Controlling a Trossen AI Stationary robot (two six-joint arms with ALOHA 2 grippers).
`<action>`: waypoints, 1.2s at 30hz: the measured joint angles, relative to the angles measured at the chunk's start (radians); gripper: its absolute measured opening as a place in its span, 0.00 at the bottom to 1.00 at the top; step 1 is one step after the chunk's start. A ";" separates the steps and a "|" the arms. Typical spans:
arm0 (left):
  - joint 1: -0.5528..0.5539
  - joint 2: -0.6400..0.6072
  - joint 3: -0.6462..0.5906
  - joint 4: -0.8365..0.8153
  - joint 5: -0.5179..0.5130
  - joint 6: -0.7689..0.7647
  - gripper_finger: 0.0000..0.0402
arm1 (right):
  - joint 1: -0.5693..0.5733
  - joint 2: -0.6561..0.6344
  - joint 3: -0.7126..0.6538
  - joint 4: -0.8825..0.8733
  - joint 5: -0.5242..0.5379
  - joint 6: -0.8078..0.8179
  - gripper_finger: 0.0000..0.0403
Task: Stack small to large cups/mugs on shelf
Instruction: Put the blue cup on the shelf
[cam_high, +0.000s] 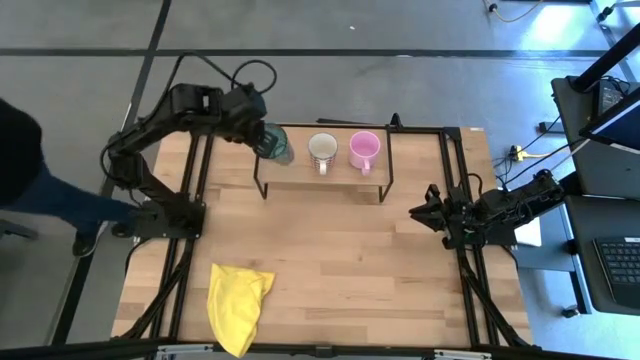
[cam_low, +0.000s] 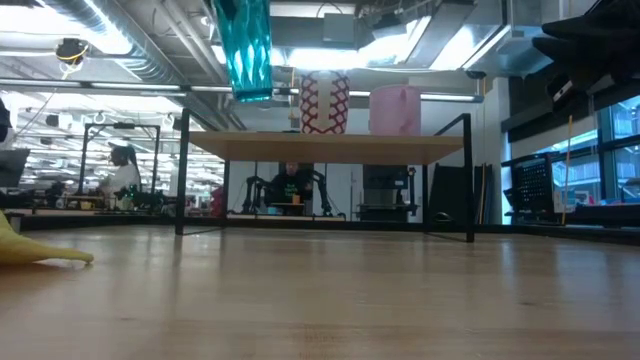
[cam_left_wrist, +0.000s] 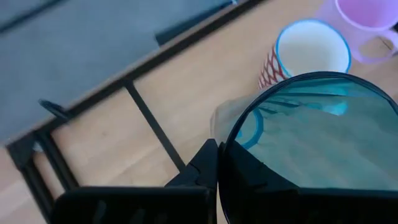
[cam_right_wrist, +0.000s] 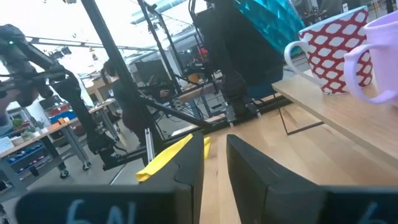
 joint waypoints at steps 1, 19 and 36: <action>0.019 0.000 -0.006 0.000 0.027 0.000 0.01 | 0.000 0.000 0.000 -0.001 0.000 0.000 0.18; 0.102 0.001 -0.155 0.000 0.071 0.049 0.01 | 0.000 0.000 0.000 -0.009 0.000 0.001 0.18; 0.115 0.001 -0.109 0.131 0.039 0.102 0.01 | -0.001 0.000 -0.001 -0.029 0.001 0.004 0.18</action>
